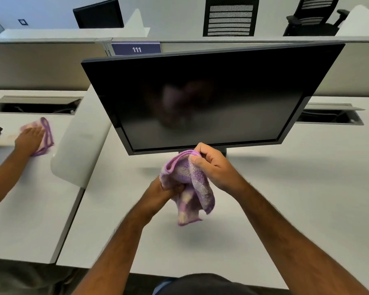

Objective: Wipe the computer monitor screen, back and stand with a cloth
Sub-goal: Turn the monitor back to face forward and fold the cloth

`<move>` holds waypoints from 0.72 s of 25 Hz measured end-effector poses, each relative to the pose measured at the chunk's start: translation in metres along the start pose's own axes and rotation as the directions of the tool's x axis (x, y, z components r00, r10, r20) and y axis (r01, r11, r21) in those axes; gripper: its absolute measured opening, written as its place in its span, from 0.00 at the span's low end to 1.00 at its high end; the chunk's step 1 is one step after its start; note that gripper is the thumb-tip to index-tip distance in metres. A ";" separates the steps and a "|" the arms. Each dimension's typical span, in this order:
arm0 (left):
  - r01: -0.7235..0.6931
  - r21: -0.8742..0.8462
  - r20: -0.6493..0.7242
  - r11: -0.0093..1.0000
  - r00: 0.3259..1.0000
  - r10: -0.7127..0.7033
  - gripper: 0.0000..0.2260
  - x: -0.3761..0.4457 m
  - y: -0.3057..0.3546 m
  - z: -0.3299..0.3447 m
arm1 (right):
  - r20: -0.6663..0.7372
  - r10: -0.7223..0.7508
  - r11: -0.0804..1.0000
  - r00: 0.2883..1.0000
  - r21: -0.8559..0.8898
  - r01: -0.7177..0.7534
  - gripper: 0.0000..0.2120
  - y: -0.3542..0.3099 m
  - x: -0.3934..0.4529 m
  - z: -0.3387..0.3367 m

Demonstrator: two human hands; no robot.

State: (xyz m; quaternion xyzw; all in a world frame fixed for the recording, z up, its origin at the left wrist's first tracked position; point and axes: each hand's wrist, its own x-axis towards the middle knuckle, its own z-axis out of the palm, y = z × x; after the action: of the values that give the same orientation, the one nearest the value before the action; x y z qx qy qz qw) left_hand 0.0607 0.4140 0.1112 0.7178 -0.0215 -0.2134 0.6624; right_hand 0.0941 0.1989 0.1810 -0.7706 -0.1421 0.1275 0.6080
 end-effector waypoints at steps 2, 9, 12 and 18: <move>0.105 -0.028 0.082 0.994 0.991 -0.102 0.15 0.000 -0.014 0.004 | -0.020 0.007 1.000 1.000 -0.030 -0.008 0.07 -0.003 0.002 0.000; 0.254 -0.387 0.114 0.886 0.967 -0.228 0.22 -0.010 -0.031 -0.020 | -0.363 0.188 0.974 0.913 -0.049 -0.220 0.10 0.029 0.001 -0.027; 0.295 -0.336 0.083 0.894 0.955 -0.284 0.24 -0.009 -0.035 -0.036 | -0.320 0.397 0.908 0.860 0.002 -0.419 0.10 0.056 -0.006 -0.040; 0.326 0.585 -0.440 0.743 0.897 -0.047 0.20 0.013 -0.077 -0.036 | -0.173 0.631 0.608 0.756 -0.495 -0.621 0.16 0.146 -0.039 -0.034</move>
State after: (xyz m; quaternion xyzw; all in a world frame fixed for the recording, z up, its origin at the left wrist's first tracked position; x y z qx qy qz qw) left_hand 0.0650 0.4531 0.0344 0.9271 0.1149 -0.1090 0.3396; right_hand 0.0802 0.1214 0.0480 -0.9049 0.1013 0.2951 0.2895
